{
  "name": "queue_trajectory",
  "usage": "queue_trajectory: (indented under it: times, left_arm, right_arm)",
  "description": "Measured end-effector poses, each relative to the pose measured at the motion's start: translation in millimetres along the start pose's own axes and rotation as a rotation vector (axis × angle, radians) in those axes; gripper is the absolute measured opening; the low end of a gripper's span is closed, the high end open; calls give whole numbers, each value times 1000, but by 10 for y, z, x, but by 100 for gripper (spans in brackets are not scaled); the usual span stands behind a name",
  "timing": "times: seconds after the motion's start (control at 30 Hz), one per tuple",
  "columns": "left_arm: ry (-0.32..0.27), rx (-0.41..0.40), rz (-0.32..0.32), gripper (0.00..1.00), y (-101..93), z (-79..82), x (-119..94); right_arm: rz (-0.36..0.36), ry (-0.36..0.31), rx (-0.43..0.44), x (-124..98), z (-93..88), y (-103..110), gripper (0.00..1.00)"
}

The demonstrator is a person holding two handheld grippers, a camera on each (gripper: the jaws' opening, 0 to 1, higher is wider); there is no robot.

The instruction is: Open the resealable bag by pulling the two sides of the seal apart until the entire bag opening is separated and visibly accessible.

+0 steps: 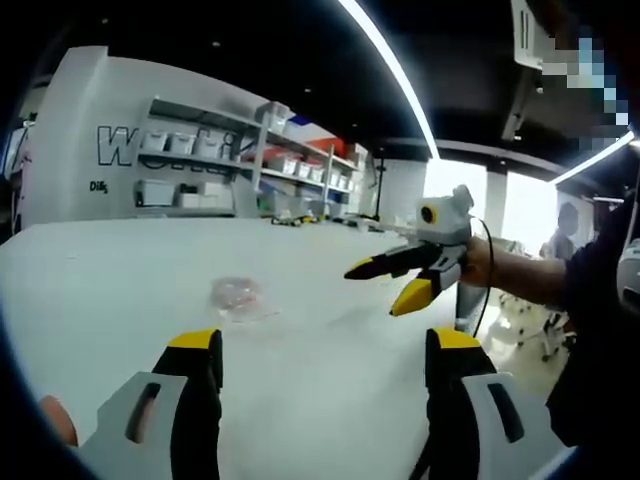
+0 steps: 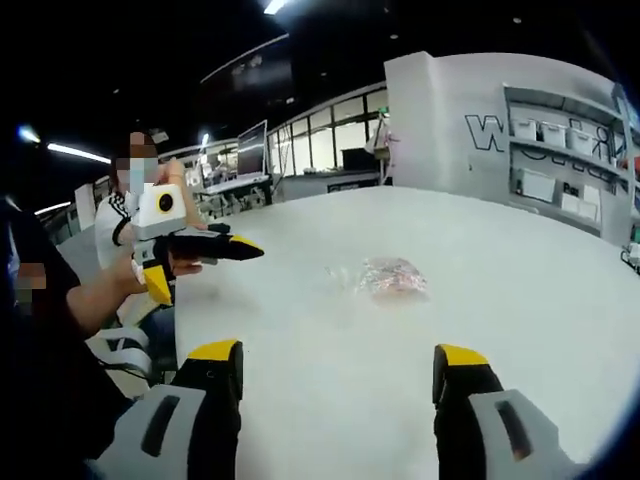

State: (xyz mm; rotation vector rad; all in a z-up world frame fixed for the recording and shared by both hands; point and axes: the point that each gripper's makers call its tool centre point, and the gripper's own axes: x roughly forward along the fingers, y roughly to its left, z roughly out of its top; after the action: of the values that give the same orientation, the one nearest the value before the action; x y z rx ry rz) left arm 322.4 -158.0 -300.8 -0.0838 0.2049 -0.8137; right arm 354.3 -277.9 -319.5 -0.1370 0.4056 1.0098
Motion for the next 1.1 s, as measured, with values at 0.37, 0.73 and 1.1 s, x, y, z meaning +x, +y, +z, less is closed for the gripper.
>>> queue_trajectory:
  times: [0.37,0.73,1.1]
  left_arm:
    - [2,5,5,86,-26,12,-35]
    - [10,14,17,99,-53,-38,-66]
    - [0,29,36,99,-56,-3,-121]
  right_arm:
    - [-4,-5,-10,-80,-31,70,94]
    - [-3,-8,-34,-192,-15,121,99]
    - [9,-25,-26,-263,-51,204,99]
